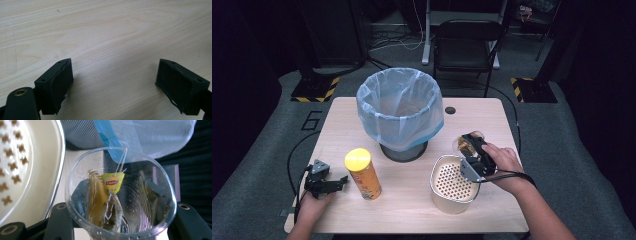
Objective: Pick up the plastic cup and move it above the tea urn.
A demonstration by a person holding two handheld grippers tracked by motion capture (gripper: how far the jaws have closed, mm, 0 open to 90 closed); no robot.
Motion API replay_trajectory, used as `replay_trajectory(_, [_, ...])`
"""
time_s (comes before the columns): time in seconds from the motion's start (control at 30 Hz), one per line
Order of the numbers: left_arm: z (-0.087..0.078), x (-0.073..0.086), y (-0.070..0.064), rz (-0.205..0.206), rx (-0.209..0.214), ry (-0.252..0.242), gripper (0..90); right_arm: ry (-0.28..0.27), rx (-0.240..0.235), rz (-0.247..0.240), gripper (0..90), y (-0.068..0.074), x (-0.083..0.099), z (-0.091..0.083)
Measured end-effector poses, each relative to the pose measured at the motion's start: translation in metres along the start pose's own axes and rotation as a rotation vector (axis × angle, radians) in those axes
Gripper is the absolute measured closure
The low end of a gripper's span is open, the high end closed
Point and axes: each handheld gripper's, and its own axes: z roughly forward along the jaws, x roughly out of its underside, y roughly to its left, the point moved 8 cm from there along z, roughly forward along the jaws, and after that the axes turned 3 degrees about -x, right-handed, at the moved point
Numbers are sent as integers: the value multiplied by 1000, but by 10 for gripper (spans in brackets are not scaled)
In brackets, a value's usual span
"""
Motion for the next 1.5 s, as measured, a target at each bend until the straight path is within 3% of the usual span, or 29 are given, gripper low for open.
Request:
replay_trajectory(0.07, [0,0,0,-1,0,-1,139,31,28,-94,443,2,-4,0])
replay_trajectory(0.13, [0,0,0,-1,-1,-1,139,62,50,-153,443,4,-7,0])
replay_trajectory(0.3, [0,0,0,0,2,0,139,111,39,-321,449,14,-17,9])
replay_trajectory(0.33, [0,0,0,-1,1,-1,139,119,47,-384,449,15,-21,9])
replay_trajectory(0.4, [0,0,0,-1,2,-1,139,138,81,-570,449,14,-30,9])
replay_trajectory(0.47, [0,0,0,-1,2,0,139,166,123,-632,447,18,-33,6])
replay_trajectory(0.5, [0,0,0,0,3,1,139,166,149,-690,446,19,-37,6])
replay_trajectory(0.53, [0,0,0,0,3,1,139,155,124,-643,444,29,-34,9])
replay_trajectory(0.67, [0,0,0,0,2,0,139,178,168,-689,441,27,-34,8])
replay_trajectory(0.73, [0,0,0,0,2,0,139,186,164,-690,441,25,-34,7])
replay_trajectory(0.77, [0,0,0,0,2,0,139,208,158,-750,441,20,-35,5])
replay_trajectory(0.8, [0,0,0,0,3,0,139,195,153,-712,441,22,-34,6])
replay_trajectory(0.83, [0,0,0,0,3,0,139,164,173,-641,440,24,-35,6])
replay_trajectory(0.87, [0,0,0,-1,2,0,139,187,155,-724,441,20,-36,4])
replay_trajectory(0.9, [0,0,0,0,2,0,139,191,142,-729,440,20,-36,3])
replay_trajectory(0.97, [0,0,0,-1,2,0,139,191,147,-725,439,20,-35,2])
replay_trajectory(1.0, [0,0,0,-1,2,0,139,170,160,-675,439,22,-35,3])
replay_trajectory(1.03, [0,0,0,-1,2,0,139,187,151,-723,438,19,-36,1])
replay_trajectory(1.17, [0,0,0,-1,1,-2,140,178,167,-669,436,21,-31,2])
replay_trajectory(1.2, [0,0,0,-1,2,0,139,193,153,-699,436,20,-31,1])
replay_trajectory(1.33, [0,0,0,-1,2,0,139,181,145,-709,434,23,-33,1])
replay_trajectory(1.4, [0,0,0,0,3,0,139,159,158,-677,435,25,-34,2])
replay_trajectory(1.43, [0,0,0,-1,3,0,139,164,151,-720,435,23,-36,1])
replay_trajectory(1.47, [0,0,0,0,2,0,139,161,154,-711,435,23,-36,1])
replay_trajectory(1.5, [0,0,0,0,2,0,139,148,164,-664,435,25,-35,2])
